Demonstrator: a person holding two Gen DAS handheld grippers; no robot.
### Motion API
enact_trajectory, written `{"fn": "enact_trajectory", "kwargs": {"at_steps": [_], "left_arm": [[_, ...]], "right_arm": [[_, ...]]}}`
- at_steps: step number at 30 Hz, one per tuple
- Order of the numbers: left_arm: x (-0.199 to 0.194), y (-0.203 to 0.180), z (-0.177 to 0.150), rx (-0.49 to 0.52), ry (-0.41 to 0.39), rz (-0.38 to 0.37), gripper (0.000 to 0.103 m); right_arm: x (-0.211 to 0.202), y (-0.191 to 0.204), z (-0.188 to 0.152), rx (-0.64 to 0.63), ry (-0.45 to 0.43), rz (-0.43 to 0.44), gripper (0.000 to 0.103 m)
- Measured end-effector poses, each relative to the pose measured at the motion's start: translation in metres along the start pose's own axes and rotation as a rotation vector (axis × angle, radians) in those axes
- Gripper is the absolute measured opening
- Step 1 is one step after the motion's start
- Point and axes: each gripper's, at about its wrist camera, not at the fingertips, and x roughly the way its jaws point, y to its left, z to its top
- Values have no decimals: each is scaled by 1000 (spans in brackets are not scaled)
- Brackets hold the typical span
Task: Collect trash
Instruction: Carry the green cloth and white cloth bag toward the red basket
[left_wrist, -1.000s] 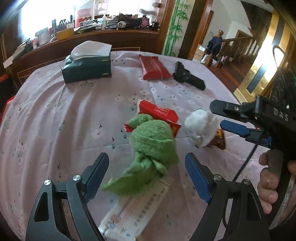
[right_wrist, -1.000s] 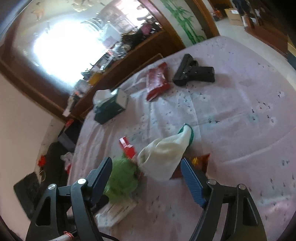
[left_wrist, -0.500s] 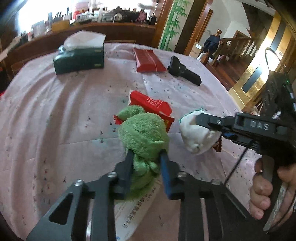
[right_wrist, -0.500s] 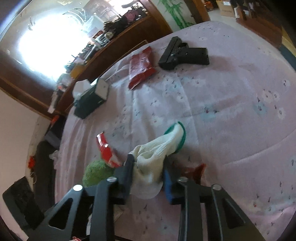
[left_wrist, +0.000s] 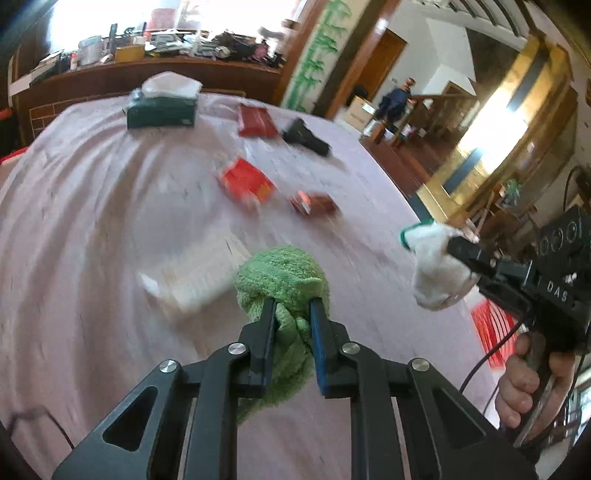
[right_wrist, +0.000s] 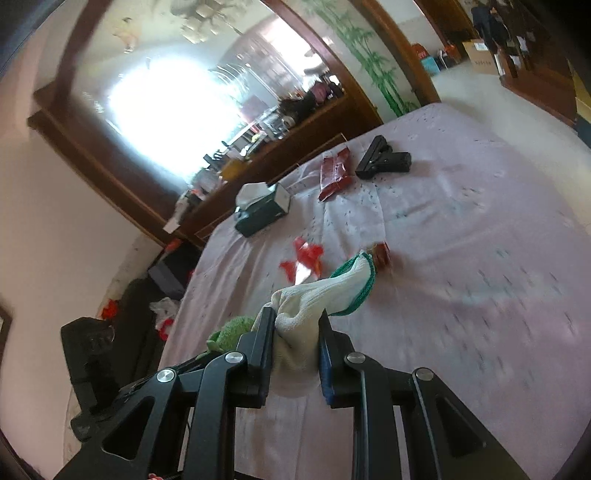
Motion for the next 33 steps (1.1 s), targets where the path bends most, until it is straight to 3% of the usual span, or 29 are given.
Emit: {"fn": "enact_trajectory", "kwargs": {"at_steps": [7,14,16,19,21,22,31,32,33], "left_arm": [[-6,-52,-77,35,66,-40,16],[5,-80,-114,21,148,-79,17],[8,-85,-120,40,158,-60,24],[6,-90,-122,71,139,-23,45],[3,-92,-121,95,113,7,66],[2,-94,-120,105,101,27,67],[37,-95,-109,98,142,63,68],[40,-95,-110,92,147,69,66],[42,-97,-111,90,145,83,55]], "right_arm": [[-74,-10,-66,-33,-57,-46,22],[-121,-38,-101,-1,-109,-94,22],[-130,-47,-107,20,-119,-88,22],[-139,-55,-113,36,-132,-96,22],[-144,-61,-117,47,-133,-87,22],[-145,-62,-119,50,-136,-85,22],[-156,-73,-128,71,-152,-98,22],[-157,-73,-129,74,-155,-100,22],[-159,-74,-131,74,-156,-100,22]]}}
